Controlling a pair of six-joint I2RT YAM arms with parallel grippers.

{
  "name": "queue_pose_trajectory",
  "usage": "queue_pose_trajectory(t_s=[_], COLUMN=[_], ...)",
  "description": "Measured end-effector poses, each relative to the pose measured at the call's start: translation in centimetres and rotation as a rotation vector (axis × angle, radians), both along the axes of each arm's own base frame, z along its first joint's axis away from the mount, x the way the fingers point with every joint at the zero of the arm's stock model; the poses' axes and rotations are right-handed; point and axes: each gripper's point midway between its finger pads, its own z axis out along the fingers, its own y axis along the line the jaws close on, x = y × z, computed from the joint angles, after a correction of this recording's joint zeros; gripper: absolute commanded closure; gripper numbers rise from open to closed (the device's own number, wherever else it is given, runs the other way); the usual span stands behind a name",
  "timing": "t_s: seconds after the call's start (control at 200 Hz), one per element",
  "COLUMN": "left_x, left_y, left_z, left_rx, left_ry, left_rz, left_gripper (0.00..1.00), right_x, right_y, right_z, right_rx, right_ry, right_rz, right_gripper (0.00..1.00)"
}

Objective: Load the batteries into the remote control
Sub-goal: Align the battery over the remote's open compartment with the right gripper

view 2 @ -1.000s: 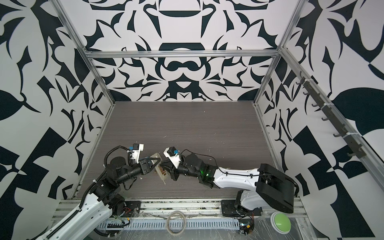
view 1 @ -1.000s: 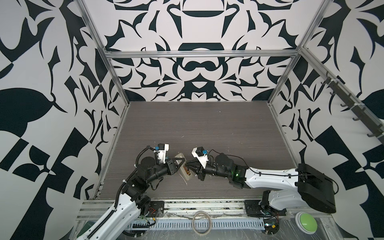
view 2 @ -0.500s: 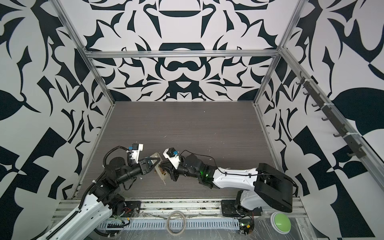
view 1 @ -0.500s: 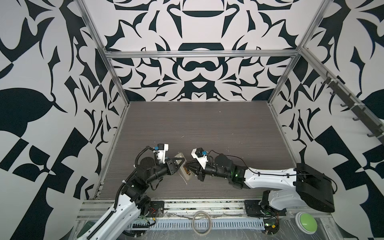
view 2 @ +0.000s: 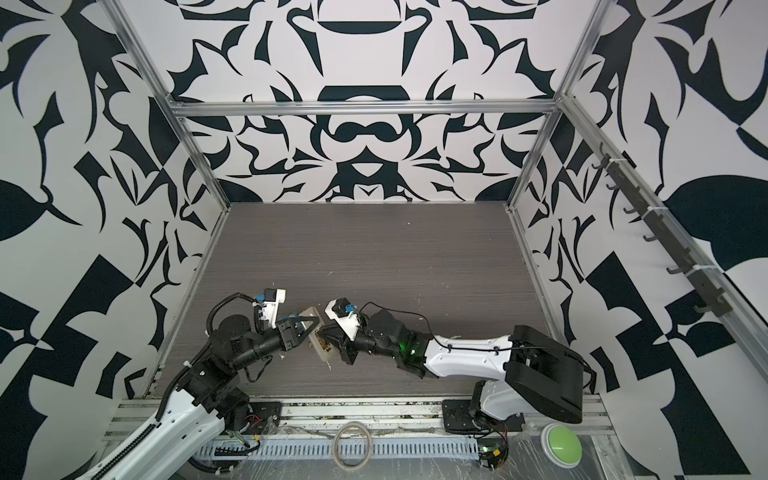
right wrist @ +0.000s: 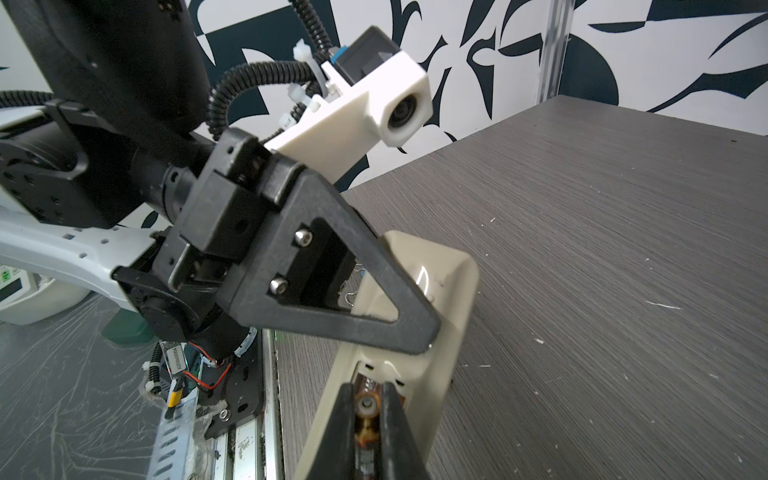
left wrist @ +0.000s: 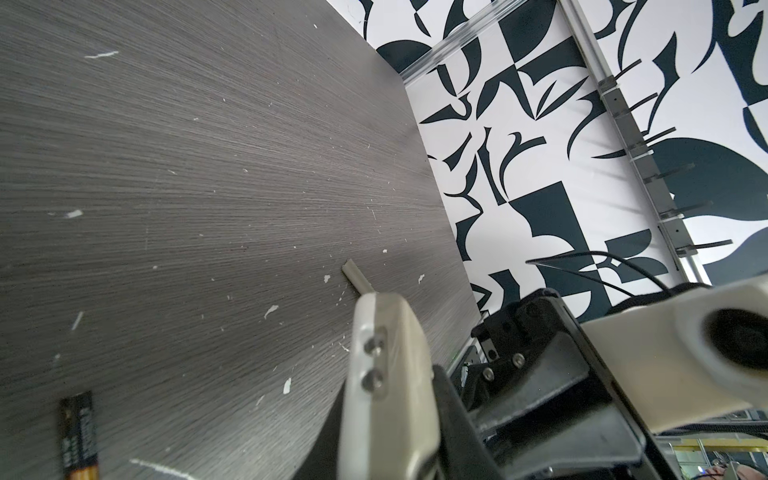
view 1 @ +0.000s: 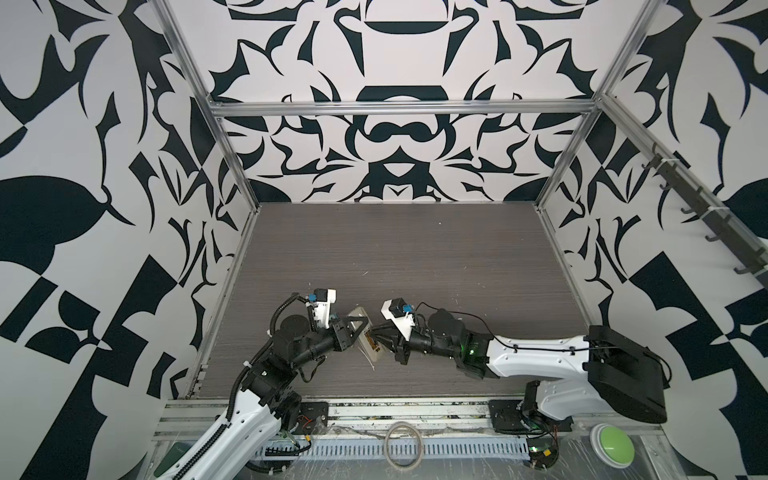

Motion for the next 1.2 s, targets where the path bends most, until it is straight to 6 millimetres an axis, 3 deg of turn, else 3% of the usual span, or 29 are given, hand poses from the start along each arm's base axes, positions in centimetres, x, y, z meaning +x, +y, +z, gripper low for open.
queue_pose_trajectory(t_s=[0.56,0.955,1.2], left_x=[0.0,0.1,0.1], left_y=[0.1,0.1,0.1], left_z=[-0.7,-0.7,-0.7], left_rx=[0.025,0.026,0.027], left_ry=[0.014,0.014,0.014], left_rz=[0.006,0.006,0.006], left_gripper=[1.00,1.00,1.00], right_x=[0.0,0.3,0.6], right_y=[0.3,0.4,0.1], right_z=[-0.9,-1.2,-1.9], right_rx=[-0.030,-0.055,-0.086], right_ry=[-0.004,-0.009,-0.009], right_rz=[0.003,-0.024,-0.046], right_gripper=[0.96,0.80,0.77])
